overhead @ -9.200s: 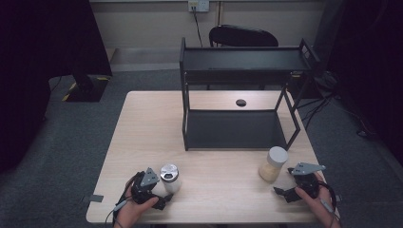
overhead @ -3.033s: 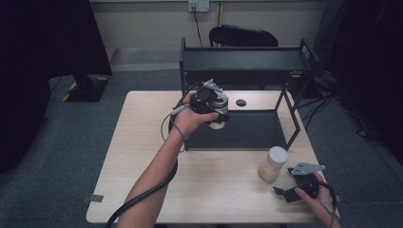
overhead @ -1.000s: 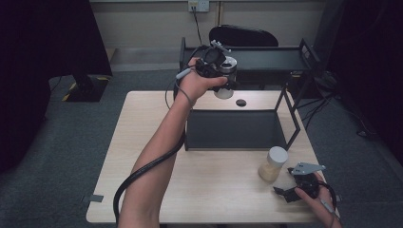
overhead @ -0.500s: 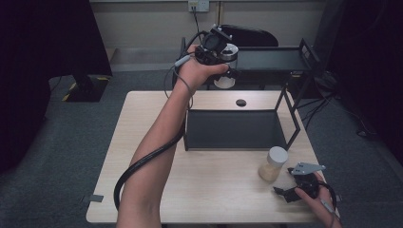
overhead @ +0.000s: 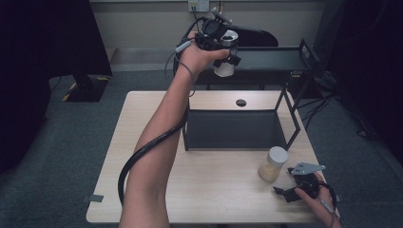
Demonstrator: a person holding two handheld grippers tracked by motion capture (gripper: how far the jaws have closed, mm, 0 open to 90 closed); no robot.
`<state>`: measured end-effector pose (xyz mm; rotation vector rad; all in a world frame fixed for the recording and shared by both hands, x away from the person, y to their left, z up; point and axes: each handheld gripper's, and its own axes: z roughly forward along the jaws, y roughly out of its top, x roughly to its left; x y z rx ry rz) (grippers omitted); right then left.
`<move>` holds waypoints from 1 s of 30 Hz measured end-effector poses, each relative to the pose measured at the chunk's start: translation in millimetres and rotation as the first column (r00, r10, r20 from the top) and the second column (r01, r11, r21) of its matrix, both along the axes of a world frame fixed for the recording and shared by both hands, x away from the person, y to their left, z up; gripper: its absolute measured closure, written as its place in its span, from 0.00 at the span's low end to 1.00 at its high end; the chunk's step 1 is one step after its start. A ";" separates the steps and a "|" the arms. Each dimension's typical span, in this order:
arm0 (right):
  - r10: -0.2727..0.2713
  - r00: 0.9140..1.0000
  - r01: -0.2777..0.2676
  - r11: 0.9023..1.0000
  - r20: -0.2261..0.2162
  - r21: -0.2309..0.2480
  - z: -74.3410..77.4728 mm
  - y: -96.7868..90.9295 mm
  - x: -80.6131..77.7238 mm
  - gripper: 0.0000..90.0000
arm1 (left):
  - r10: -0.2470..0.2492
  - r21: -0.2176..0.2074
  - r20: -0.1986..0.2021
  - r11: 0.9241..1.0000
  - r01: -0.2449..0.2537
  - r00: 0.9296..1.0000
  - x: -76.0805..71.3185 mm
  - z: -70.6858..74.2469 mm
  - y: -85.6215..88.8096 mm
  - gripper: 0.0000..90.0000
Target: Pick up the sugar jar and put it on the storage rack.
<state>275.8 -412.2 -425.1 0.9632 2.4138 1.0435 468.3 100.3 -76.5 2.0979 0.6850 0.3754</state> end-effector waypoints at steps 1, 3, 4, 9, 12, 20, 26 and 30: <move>0.000 1.000 0.000 1.000 0.000 0.000 0.0 0.0 0.0 0.00 | 0.007 -0.003 0.002 1.000 -0.007 1.000 0.9 -0.3 -0.2 0.34; 0.000 1.000 0.000 1.000 0.000 0.000 0.0 0.0 0.0 0.00 | 0.015 0.006 0.006 1.000 -0.015 1.000 3.1 0.1 -1.7 0.34; 0.000 1.000 0.000 1.000 0.000 0.000 0.0 0.0 0.0 0.00 | 0.023 0.007 0.007 1.000 -0.023 1.000 4.1 -0.2 -2.3 0.34; 0.001 1.000 -0.001 1.000 -0.001 0.000 0.1 -0.1 0.2 0.00 | 0.057 0.011 0.008 0.998 -0.057 0.998 10.6 -1.2 -4.7 0.34; 0.002 1.000 -0.002 1.000 -0.001 0.000 0.0 -0.1 0.3 0.00 | 0.072 0.010 0.017 0.997 -0.072 0.997 12.9 -2.5 -6.4 0.34; 0.003 1.000 -0.003 1.000 0.000 0.000 0.0 -0.1 0.4 0.00 | 0.097 0.025 0.018 0.995 -0.098 0.995 19.5 -5.6 -15.0 0.34; 0.004 1.000 -0.004 1.000 0.000 0.000 0.0 -0.1 0.4 0.00 | 0.102 0.019 0.017 0.995 -0.102 0.995 22.4 -7.8 -17.3 0.34; 0.004 1.000 -0.004 1.000 0.000 0.000 0.0 -0.1 0.4 0.00 | 0.111 0.021 0.020 0.994 -0.112 0.994 23.3 -8.3 -19.4 0.33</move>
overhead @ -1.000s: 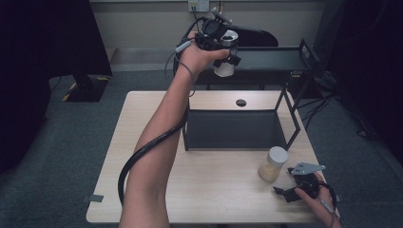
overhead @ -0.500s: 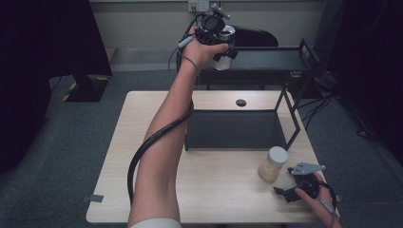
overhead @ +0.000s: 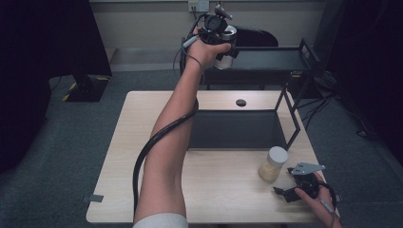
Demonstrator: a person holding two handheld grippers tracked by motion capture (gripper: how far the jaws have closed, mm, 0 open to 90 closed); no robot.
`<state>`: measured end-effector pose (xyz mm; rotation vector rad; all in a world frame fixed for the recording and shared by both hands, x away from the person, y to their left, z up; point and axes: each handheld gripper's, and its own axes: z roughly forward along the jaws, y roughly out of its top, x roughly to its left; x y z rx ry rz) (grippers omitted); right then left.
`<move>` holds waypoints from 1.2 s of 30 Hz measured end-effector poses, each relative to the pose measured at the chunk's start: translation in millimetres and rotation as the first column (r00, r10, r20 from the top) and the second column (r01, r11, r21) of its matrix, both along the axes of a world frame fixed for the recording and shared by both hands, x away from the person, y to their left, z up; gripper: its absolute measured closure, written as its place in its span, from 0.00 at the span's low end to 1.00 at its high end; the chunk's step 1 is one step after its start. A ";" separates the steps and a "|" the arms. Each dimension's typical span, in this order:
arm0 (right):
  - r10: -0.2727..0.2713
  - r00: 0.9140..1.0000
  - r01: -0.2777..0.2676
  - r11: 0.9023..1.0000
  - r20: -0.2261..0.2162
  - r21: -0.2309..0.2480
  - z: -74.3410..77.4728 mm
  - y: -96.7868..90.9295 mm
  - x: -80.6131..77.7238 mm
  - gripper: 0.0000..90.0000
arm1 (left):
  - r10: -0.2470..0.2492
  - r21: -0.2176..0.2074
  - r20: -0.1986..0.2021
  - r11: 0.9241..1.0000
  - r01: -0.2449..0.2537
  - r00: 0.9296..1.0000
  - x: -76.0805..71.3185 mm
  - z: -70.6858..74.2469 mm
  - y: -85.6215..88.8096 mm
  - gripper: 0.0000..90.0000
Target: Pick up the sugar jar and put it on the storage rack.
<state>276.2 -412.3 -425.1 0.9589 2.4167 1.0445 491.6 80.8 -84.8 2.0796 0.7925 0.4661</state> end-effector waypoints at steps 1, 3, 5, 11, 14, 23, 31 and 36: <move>0.000 1.000 0.000 1.000 0.000 0.000 0.0 0.0 0.0 0.00 | 0.000 0.006 0.001 1.000 0.000 1.000 0.7 0.1 -0.6 0.33; 0.000 1.000 0.000 1.000 0.000 0.000 0.0 0.0 0.0 0.00 | 0.008 0.004 -0.005 1.000 -0.008 1.000 2.7 -0.5 -1.2 0.33; 0.001 1.000 -0.001 1.000 0.000 0.000 0.0 0.0 0.0 0.00 | 0.008 0.014 -0.006 1.000 -0.008 1.000 4.6 -1.7 -2.6 0.33; 0.000 1.000 0.000 1.000 0.000 0.000 0.0 0.0 0.0 0.00 | 0.004 -0.017 -0.001 1.000 -0.004 1.000 6.7 -9.2 1.8 0.33; 0.000 1.000 0.000 1.000 0.000 0.000 0.0 0.1 0.0 0.00 | 0.006 -0.020 0.000 1.000 -0.006 1.000 6.3 -9.8 2.3 0.33; 0.000 1.000 0.000 1.000 0.000 0.000 0.1 0.1 0.0 0.00 | 0.051 -0.046 -0.010 0.998 -0.052 0.999 2.3 -13.2 3.8 0.20; 0.000 1.000 0.000 1.000 0.000 0.000 0.0 0.1 0.0 0.00 | 0.066 -0.109 -0.019 0.992 -0.067 0.998 -8.6 -16.3 17.6 0.06; 0.000 1.000 0.000 1.000 0.000 0.000 0.0 0.2 -0.1 0.00 | 0.071 -0.134 -0.004 0.988 -0.071 0.997 -17.7 -21.0 24.9 0.01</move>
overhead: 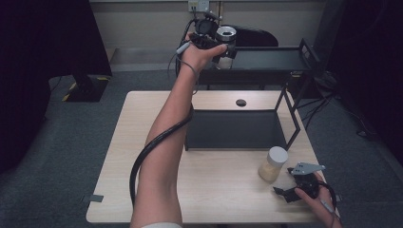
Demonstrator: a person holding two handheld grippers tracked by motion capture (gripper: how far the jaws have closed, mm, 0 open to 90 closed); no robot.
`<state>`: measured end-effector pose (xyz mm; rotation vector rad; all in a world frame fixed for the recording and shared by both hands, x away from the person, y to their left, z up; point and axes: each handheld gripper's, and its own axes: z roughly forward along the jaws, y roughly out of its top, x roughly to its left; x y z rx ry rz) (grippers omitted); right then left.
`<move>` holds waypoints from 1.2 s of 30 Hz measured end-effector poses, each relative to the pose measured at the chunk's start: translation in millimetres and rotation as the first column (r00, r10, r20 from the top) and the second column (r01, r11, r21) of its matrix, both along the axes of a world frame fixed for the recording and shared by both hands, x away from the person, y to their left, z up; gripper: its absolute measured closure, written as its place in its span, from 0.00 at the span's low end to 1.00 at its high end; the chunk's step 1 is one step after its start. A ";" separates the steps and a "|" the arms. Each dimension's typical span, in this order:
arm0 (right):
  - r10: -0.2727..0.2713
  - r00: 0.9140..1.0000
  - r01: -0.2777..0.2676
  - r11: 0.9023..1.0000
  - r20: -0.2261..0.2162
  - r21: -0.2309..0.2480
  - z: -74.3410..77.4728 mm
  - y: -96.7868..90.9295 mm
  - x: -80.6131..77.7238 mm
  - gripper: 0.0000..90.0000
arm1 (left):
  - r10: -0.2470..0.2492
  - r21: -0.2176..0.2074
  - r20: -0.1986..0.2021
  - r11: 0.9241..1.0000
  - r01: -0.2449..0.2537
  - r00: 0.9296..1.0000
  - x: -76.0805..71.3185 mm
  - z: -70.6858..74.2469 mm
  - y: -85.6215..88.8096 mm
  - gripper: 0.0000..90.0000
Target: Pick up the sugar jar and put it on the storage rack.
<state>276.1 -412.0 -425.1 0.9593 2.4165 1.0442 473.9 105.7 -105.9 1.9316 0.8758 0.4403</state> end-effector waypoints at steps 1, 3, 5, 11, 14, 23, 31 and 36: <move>0.000 1.000 0.000 1.000 0.000 0.000 0.0 0.1 0.0 0.00 | 0.000 0.000 0.000 1.000 0.000 1.000 0.0 0.0 0.0 0.01; -0.001 1.000 0.001 1.000 0.000 0.000 0.0 0.2 -0.1 0.00 | -0.024 -0.012 0.013 1.000 0.024 1.000 -4.2 -3.0 5.1 0.01; -0.002 1.000 0.002 1.000 0.000 0.000 0.0 0.5 -0.2 0.00 | -0.028 -0.025 0.001 0.999 0.028 1.000 -7.2 -4.0 8.6 0.01; -0.003 1.000 0.003 1.000 0.001 0.000 -0.1 0.9 -0.3 0.00 | -0.047 -0.057 0.015 0.997 0.048 0.999 -18.4 -8.2 18.8 0.02; -0.003 1.000 0.003 1.000 0.000 0.000 0.0 1.1 -0.3 0.00 | -0.059 -0.062 0.020 0.996 0.060 0.998 -22.2 -10.4 22.5 0.02; -0.005 1.000 0.005 1.000 0.001 0.000 -0.1 1.6 -0.5 0.00 | -0.114 -0.095 0.041 0.989 0.118 0.993 -32.0 -26.8 35.2 0.02; -0.007 1.000 0.007 1.000 0.002 0.001 -0.2 2.3 -0.8 0.00 | -0.175 -0.092 0.052 0.980 0.179 0.983 -38.0 -40.6 42.4 0.02; -0.008 1.000 0.008 1.000 0.001 0.001 -0.2 2.7 -0.9 0.00 | -0.201 -0.099 0.056 0.974 0.206 0.978 -39.8 -48.9 45.7 0.02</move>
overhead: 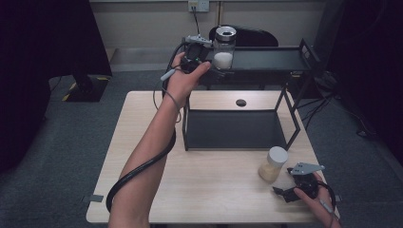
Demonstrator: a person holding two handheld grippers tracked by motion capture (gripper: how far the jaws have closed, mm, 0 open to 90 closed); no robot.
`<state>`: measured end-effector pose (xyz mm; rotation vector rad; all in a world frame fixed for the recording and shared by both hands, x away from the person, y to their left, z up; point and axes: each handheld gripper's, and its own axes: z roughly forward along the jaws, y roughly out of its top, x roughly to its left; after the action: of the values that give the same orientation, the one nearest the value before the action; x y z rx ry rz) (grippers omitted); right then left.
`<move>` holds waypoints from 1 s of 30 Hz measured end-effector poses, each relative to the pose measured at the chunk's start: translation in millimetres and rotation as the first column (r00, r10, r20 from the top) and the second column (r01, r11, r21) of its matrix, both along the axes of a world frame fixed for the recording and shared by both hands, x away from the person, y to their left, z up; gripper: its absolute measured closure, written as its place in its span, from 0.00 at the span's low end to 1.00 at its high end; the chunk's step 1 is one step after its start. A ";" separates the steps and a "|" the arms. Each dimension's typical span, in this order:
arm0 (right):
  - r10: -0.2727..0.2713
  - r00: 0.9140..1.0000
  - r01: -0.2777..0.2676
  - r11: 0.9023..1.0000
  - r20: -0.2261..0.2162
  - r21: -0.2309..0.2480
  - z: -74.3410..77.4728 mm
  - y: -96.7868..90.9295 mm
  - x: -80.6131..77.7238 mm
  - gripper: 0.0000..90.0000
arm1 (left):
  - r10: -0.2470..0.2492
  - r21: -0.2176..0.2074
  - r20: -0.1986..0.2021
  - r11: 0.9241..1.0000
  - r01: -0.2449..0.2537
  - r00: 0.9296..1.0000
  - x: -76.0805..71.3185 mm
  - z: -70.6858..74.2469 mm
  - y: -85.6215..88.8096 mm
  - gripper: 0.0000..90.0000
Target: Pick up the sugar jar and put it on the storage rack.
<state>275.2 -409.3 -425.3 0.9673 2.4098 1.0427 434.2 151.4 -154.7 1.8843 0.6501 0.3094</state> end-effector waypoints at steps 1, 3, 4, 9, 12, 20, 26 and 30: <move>0.000 1.000 0.000 1.000 0.000 0.000 0.0 0.0 0.0 0.00 | -0.007 0.002 0.002 1.000 0.007 1.000 -0.3 -1.3 -0.1 0.02; 0.000 1.000 0.000 1.000 0.000 0.000 0.0 0.1 0.0 0.00 | -0.016 -0.001 0.000 1.000 0.016 1.000 -0.8 -5.0 -0.2 0.02; 0.000 1.000 0.000 1.000 0.000 0.000 0.0 0.1 0.0 0.00 | -0.022 -0.003 -0.001 1.000 0.022 1.000 -0.7 -7.3 -0.2 0.02; -0.001 1.000 0.001 1.000 0.001 0.001 -0.3 0.3 -0.2 0.00 | -0.046 0.000 -0.005 0.999 0.046 0.999 -0.8 -20.5 -1.1 0.02; -0.001 1.000 0.001 1.000 0.001 0.001 -0.3 0.4 -0.2 0.00 | -0.059 0.007 -0.007 0.998 0.059 0.998 -1.1 -28.5 -2.0 0.02; -0.002 1.000 0.002 1.000 0.000 0.001 -0.2 0.6 -0.2 0.00 | -0.105 -0.006 -0.017 0.994 0.105 0.994 0.0 -49.0 -2.8 0.02; -0.002 1.000 0.002 1.000 0.001 0.001 -0.3 0.8 -0.3 0.00 | -0.120 -0.002 -0.025 0.993 0.120 0.992 -1.7 -62.4 -4.6 0.02; -0.003 1.000 0.003 1.000 -0.001 0.002 -0.2 1.1 -0.3 0.00 | -0.133 0.004 -0.027 0.991 0.133 0.991 -3.0 -70.4 -6.3 0.03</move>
<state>274.9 -408.2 -425.4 0.9722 2.4074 1.0434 431.2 145.1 -225.2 1.9296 0.5384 0.2008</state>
